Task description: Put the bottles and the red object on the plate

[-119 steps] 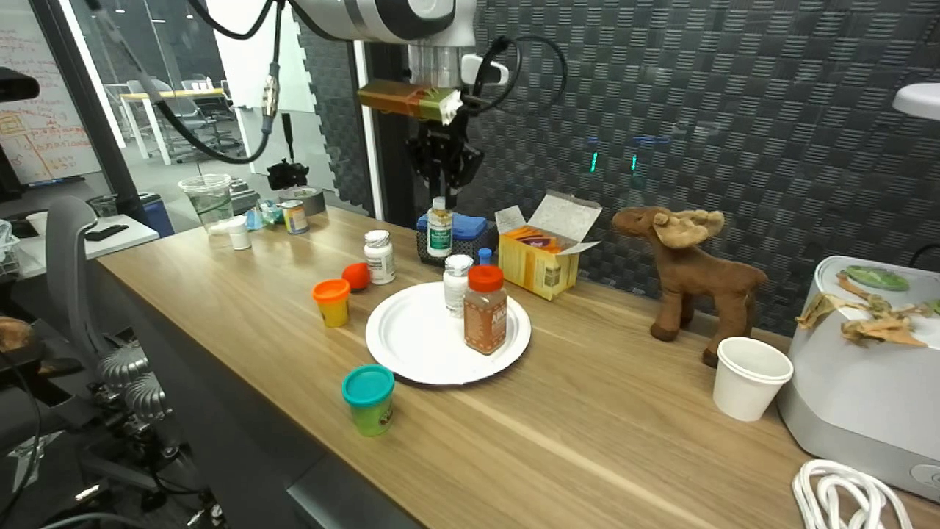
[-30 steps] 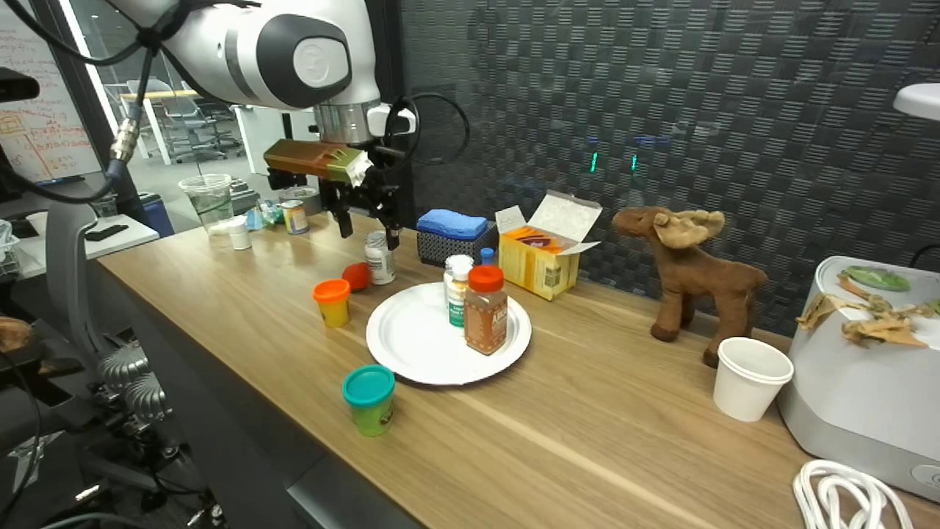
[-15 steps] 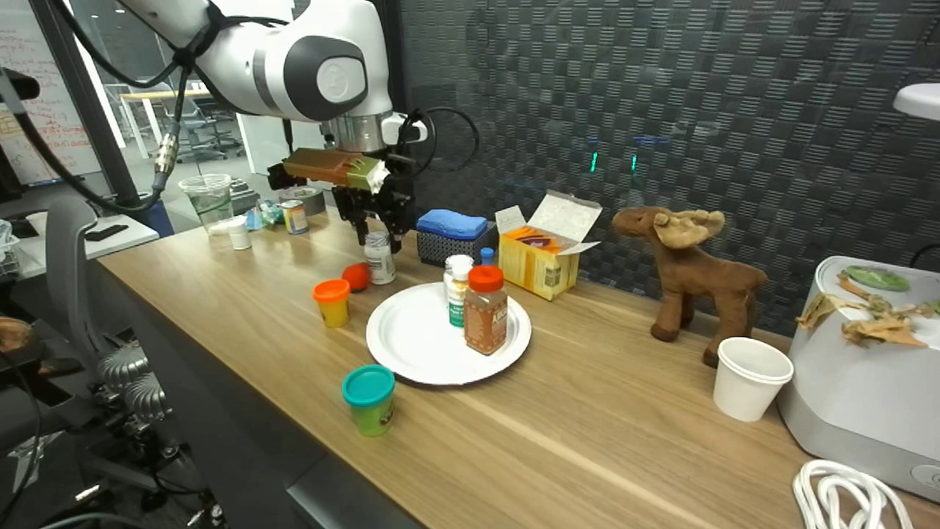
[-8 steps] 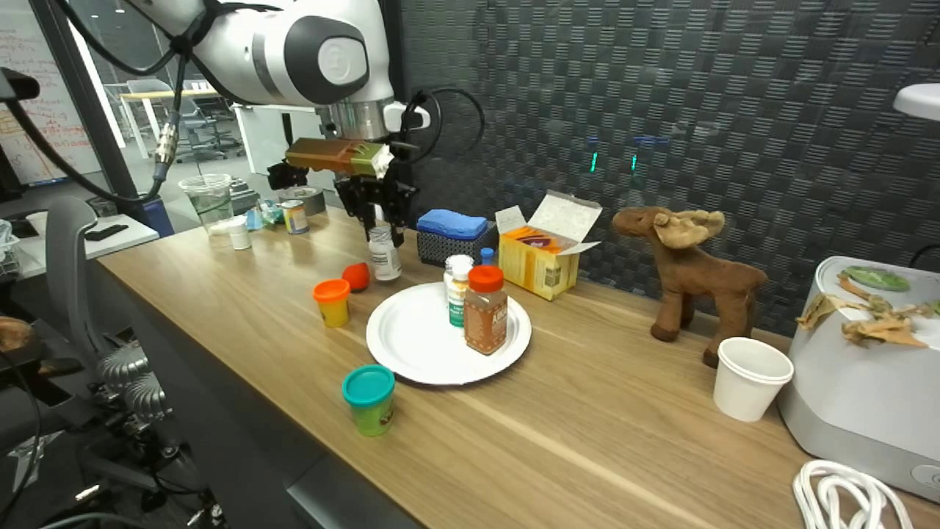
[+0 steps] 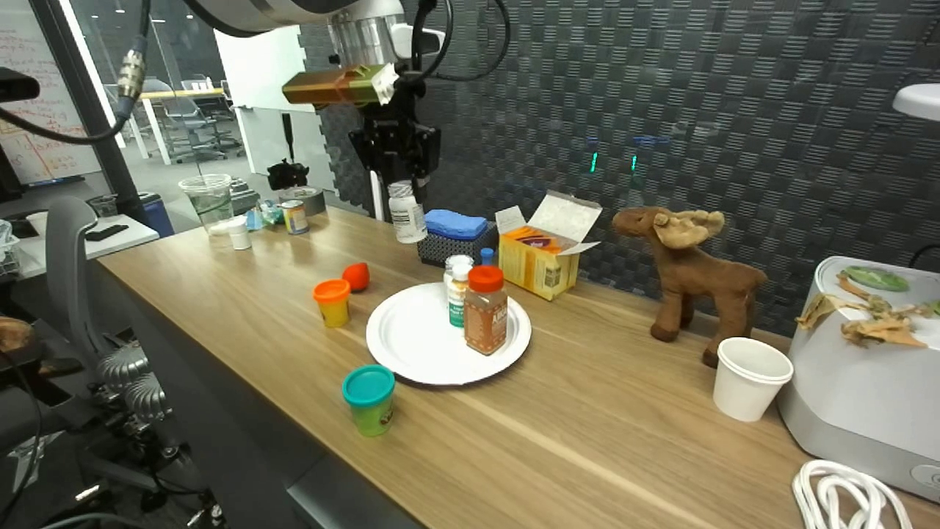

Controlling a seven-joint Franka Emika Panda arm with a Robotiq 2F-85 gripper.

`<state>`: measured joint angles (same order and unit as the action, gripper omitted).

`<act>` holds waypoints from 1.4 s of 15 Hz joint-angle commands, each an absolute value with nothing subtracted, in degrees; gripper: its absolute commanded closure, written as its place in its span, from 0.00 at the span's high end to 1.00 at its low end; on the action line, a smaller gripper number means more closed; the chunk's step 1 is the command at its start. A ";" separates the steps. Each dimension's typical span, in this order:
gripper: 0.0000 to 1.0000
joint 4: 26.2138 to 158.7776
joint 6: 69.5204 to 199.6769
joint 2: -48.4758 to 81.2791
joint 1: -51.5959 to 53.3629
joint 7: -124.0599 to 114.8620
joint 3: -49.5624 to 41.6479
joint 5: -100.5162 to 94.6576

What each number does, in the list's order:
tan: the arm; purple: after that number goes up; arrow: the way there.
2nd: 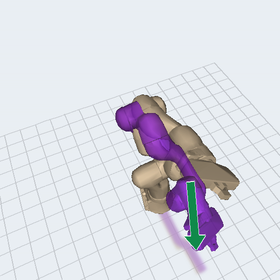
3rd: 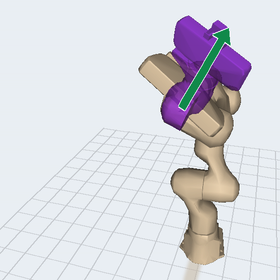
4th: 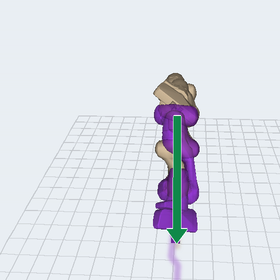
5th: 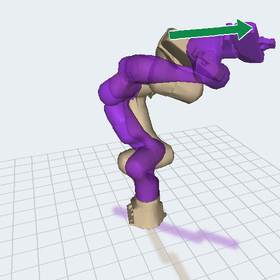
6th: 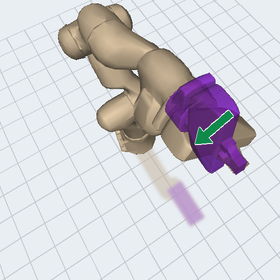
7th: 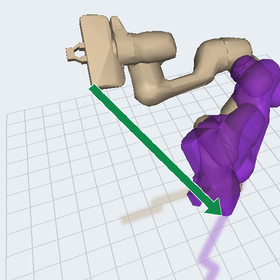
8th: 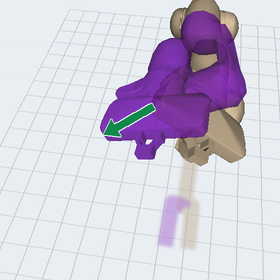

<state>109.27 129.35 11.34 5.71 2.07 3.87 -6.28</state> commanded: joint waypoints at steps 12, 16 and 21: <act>0.26 119.15 132.13 6.27 0.54 6.19 1.84 0.32; 0.26 119.97 135.30 7.74 0.16 7.43 1.83 2.79; 0.26 121.83 137.83 8.69 0.14 8.90 2.25 4.50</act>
<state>120.39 135.51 9.14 0.50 6.62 1.71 2.15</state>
